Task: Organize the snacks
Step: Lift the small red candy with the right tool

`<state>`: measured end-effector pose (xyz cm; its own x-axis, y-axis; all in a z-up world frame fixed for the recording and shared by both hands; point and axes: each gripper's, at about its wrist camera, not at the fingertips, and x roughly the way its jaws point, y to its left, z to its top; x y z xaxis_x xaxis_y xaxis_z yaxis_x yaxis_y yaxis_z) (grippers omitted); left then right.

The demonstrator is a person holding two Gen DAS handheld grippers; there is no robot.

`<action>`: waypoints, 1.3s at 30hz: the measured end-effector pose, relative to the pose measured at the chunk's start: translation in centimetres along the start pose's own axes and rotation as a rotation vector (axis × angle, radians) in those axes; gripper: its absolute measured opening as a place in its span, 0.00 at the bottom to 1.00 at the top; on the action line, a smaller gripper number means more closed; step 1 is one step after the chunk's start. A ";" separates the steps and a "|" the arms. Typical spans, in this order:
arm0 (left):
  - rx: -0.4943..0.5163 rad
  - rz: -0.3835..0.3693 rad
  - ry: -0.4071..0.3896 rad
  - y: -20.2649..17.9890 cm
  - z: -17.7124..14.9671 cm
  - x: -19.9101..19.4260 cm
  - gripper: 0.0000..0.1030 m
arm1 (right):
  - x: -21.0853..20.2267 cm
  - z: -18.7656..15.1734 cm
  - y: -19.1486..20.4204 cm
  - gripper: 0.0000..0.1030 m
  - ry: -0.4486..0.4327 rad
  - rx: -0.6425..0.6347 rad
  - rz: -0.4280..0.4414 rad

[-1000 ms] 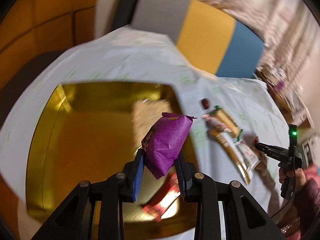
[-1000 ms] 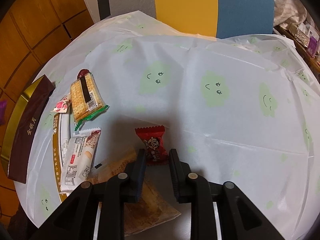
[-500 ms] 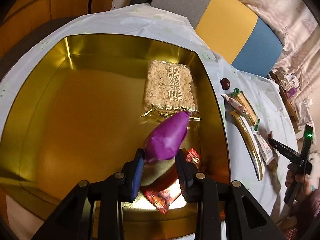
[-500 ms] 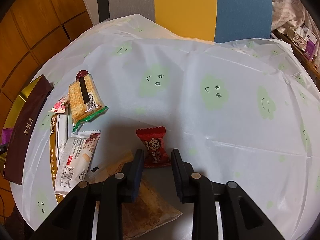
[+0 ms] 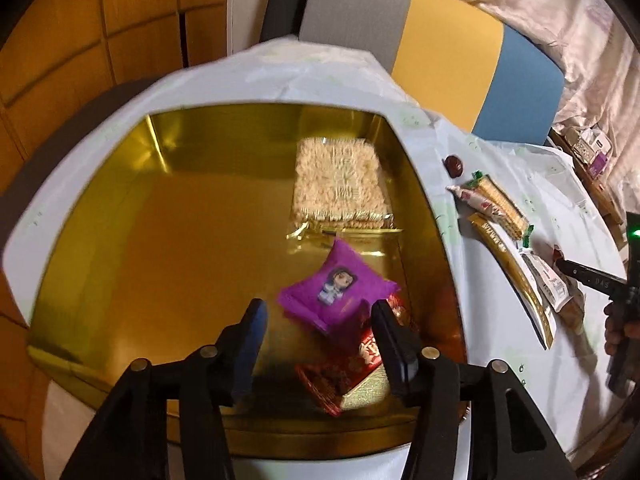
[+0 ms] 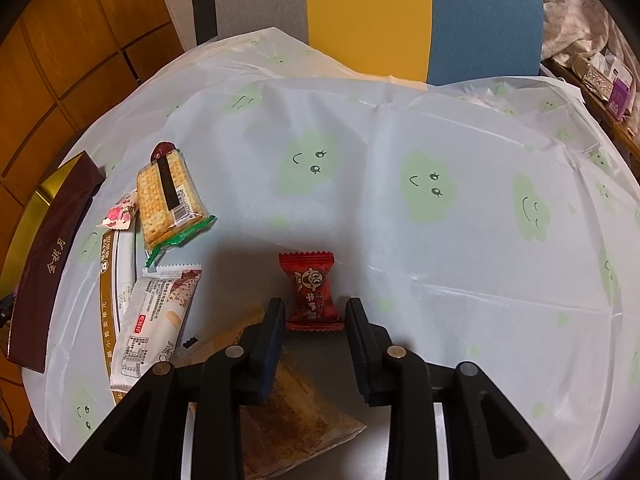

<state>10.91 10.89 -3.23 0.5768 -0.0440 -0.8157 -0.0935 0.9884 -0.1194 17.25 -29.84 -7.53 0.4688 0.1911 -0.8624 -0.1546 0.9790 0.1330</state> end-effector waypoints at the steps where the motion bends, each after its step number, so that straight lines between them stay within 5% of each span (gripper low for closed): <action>1: 0.008 0.001 -0.016 -0.1 0.0 -0.5 0.54 | 0.0 0.0 0.0 0.32 -0.001 0.000 0.001; 8: 0.149 -0.093 -0.122 -4.2 -1.0 -3.8 0.54 | -0.3 0.0 0.2 0.34 -0.018 -0.006 0.004; 17: 0.400 -0.297 -0.050 -12.5 -5.6 -3.0 0.54 | 0.1 0.0 0.6 0.32 -0.042 -0.053 -0.032; 24: 0.451 -0.324 0.052 -14.7 -9.2 -0.4 0.54 | 0.3 -0.1 1.1 0.20 -0.042 -0.102 -0.049; 39: 0.472 -0.318 -0.010 -14.6 -10.7 -0.4 0.56 | -2.8 0.1 3.8 0.17 -0.089 -0.142 0.037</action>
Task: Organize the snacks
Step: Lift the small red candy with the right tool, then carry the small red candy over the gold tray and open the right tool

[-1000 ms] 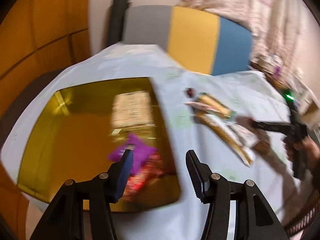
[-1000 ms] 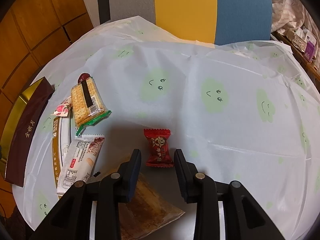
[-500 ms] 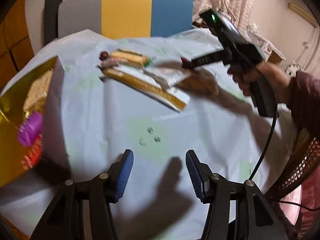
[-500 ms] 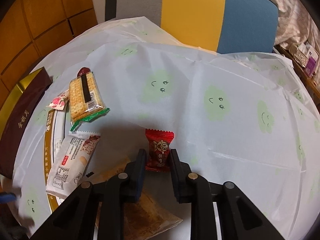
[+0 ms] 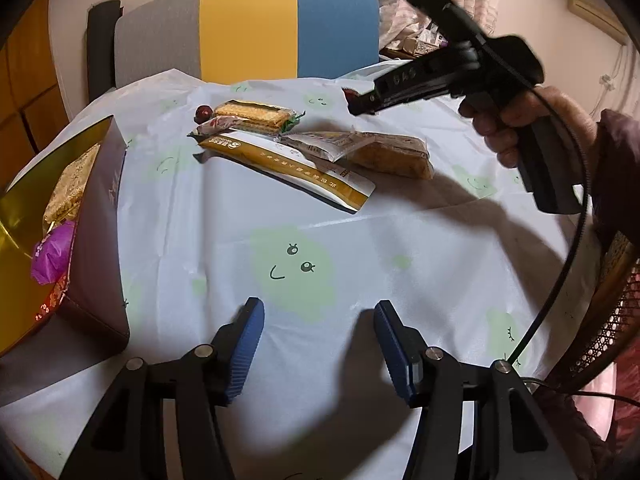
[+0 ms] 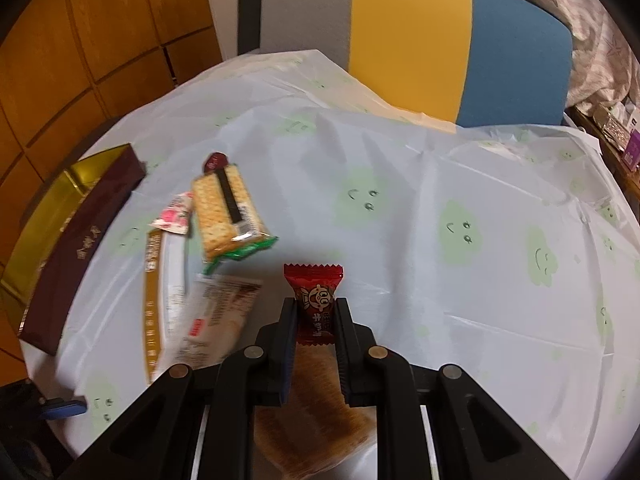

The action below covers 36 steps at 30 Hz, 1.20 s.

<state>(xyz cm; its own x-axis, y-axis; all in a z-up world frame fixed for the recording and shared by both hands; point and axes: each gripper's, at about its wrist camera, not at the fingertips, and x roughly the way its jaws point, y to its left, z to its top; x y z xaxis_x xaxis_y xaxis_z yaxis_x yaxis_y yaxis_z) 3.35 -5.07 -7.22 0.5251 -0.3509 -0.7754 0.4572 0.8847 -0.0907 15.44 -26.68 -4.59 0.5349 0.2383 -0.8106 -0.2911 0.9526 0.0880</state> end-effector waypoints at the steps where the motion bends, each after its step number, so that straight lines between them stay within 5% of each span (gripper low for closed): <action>1: -0.002 -0.002 -0.002 0.1 0.0 -0.1 0.56 | -0.4 0.1 0.4 0.17 -0.004 -0.007 0.009; 7: 0.013 -0.010 -0.018 0.3 -0.5 -0.6 0.56 | -3.2 1.0 4.5 0.17 -0.014 -0.066 0.175; 18: -0.020 -0.053 -0.049 1.9 -1.9 -1.7 0.56 | -3.8 3.0 18.5 0.18 0.074 -0.315 0.426; 26: -0.078 -0.077 -0.054 3.0 -2.2 -1.6 0.56 | -1.6 2.9 24.4 0.19 0.173 -0.396 0.501; 29: -0.083 -0.072 -0.055 3.3 -2.3 -1.6 0.56 | -1.0 2.8 24.7 0.35 0.208 -0.386 0.513; 36: -0.085 -0.067 -0.055 3.5 -2.3 -1.5 0.58 | -0.8 3.0 23.1 0.35 0.189 -0.307 0.487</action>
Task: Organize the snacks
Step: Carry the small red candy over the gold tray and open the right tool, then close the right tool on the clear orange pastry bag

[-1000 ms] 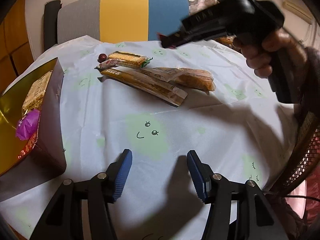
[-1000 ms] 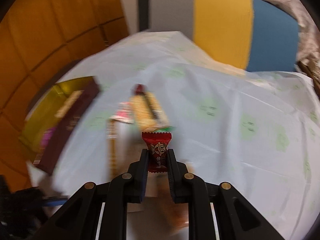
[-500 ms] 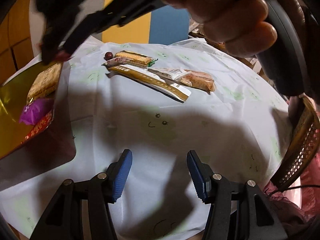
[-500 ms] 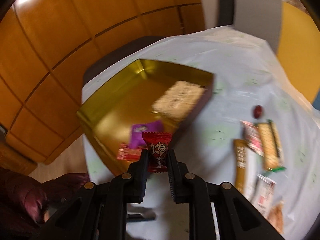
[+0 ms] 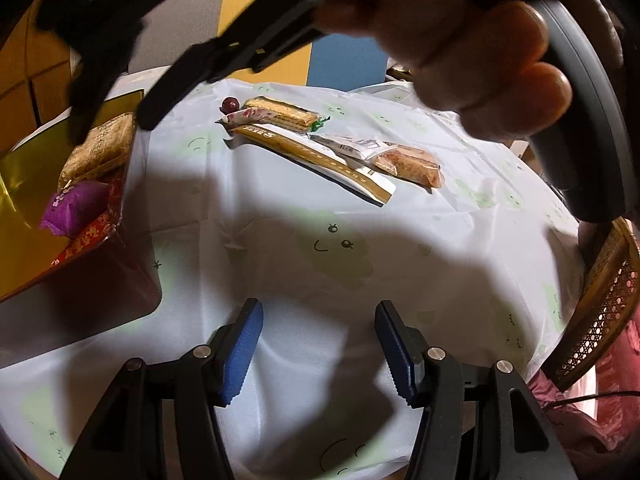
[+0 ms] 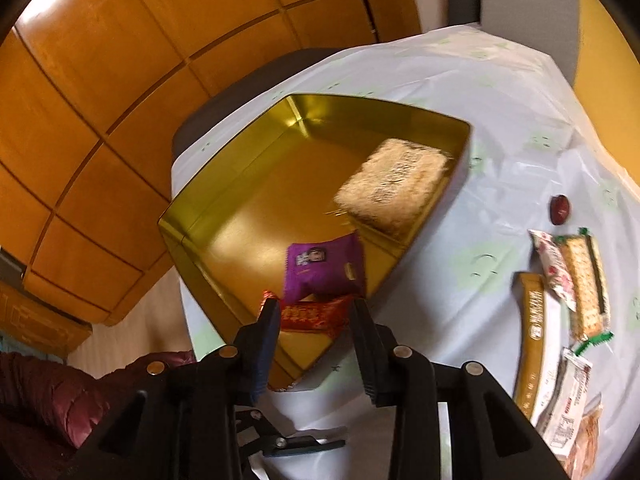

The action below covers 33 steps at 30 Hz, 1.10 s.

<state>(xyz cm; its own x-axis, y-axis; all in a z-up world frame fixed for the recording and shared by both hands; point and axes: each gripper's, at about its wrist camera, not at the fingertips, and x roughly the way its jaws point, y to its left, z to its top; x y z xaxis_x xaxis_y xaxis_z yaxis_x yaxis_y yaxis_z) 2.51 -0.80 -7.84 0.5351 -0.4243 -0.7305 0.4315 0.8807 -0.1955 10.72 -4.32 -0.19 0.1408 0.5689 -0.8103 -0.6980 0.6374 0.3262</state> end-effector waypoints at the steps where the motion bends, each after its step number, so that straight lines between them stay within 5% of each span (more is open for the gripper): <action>1: 0.000 0.002 0.001 0.0 0.0 0.0 0.59 | -0.3 -0.1 -0.2 0.35 -0.007 0.008 -0.003; 8: -0.015 0.009 0.009 0.2 0.0 0.1 0.64 | -3.6 -2.3 -3.1 0.35 -0.059 0.082 -0.083; 22: -0.001 0.030 0.011 -0.2 0.0 0.2 0.65 | -11.1 -12.1 -15.5 0.35 -0.057 0.358 -0.367; 33: 0.009 0.053 0.021 -0.4 0.2 0.4 0.65 | -11.2 -15.3 -18.3 0.43 0.003 0.350 -0.398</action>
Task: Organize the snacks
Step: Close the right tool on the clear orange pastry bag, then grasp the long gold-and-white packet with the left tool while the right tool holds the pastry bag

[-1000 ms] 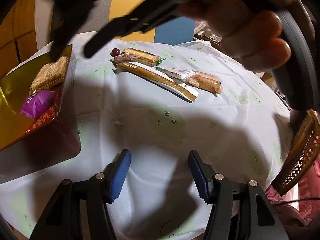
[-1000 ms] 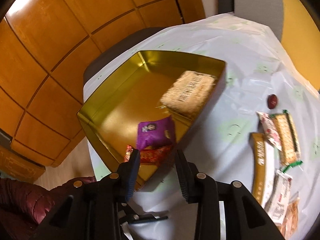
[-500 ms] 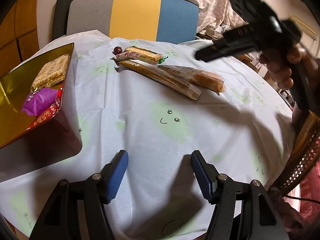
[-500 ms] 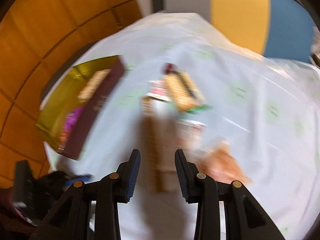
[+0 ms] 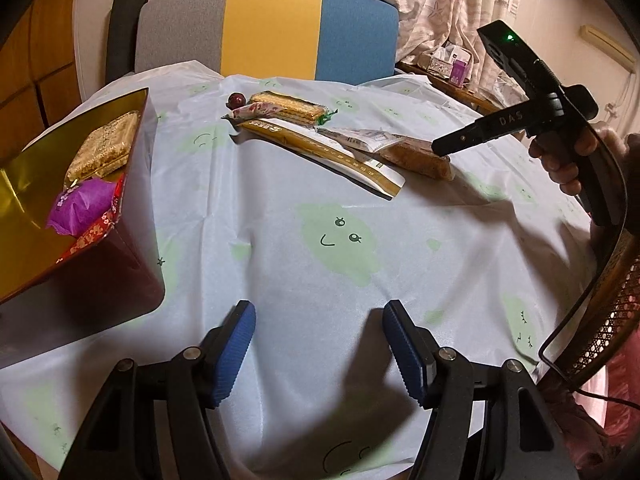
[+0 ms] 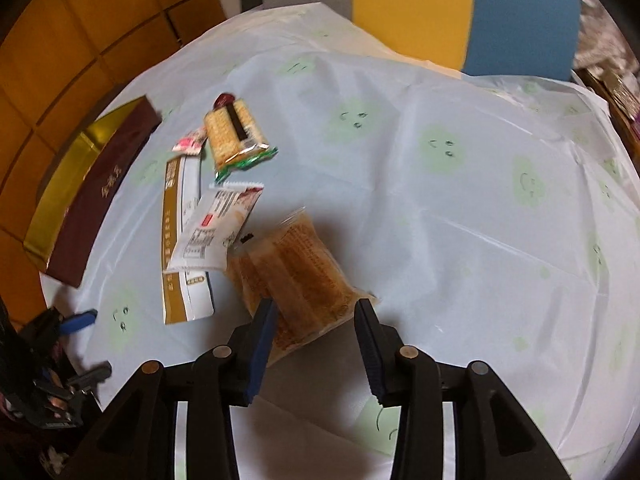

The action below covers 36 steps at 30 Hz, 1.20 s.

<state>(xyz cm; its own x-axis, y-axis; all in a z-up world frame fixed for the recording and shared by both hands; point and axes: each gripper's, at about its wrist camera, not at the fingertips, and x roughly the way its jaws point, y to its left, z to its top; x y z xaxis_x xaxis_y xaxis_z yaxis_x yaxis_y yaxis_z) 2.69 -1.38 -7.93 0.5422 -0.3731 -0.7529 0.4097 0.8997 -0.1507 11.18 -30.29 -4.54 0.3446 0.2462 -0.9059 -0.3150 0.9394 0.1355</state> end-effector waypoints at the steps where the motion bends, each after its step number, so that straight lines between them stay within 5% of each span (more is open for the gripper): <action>1: 0.000 0.002 0.001 0.0 0.0 0.0 0.65 | 0.0 -0.2 0.3 0.49 0.002 -0.017 -0.006; 5: 0.004 0.010 0.007 -0.1 0.1 0.1 0.66 | 0.4 -0.1 1.7 0.65 0.010 -0.130 -0.025; 15: 0.006 0.030 0.027 -0.3 0.4 0.3 0.66 | 3.1 0.4 4.2 0.68 0.036 -0.350 -0.123; 18: 0.003 0.040 0.038 -0.4 0.6 0.3 0.67 | 3.2 0.4 3.9 0.58 0.005 -0.308 -0.115; 29: -0.012 0.033 0.107 -2.0 4.4 0.1 0.65 | 3.1 0.4 1.3 0.59 0.044 -0.244 -0.201; 36: -0.184 0.031 0.150 -0.1 10.3 2.7 0.65 | 3.1 0.3 1.6 0.62 0.048 -0.243 -0.200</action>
<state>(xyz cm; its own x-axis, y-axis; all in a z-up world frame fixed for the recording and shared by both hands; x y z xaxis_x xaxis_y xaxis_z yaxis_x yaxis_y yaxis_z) 11.70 -4.82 -3.36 0.4316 -0.3195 -0.8436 0.2470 0.9413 -0.2302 12.00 -27.97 -6.99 0.3802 0.0456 -0.9238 -0.4493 0.8822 -0.1413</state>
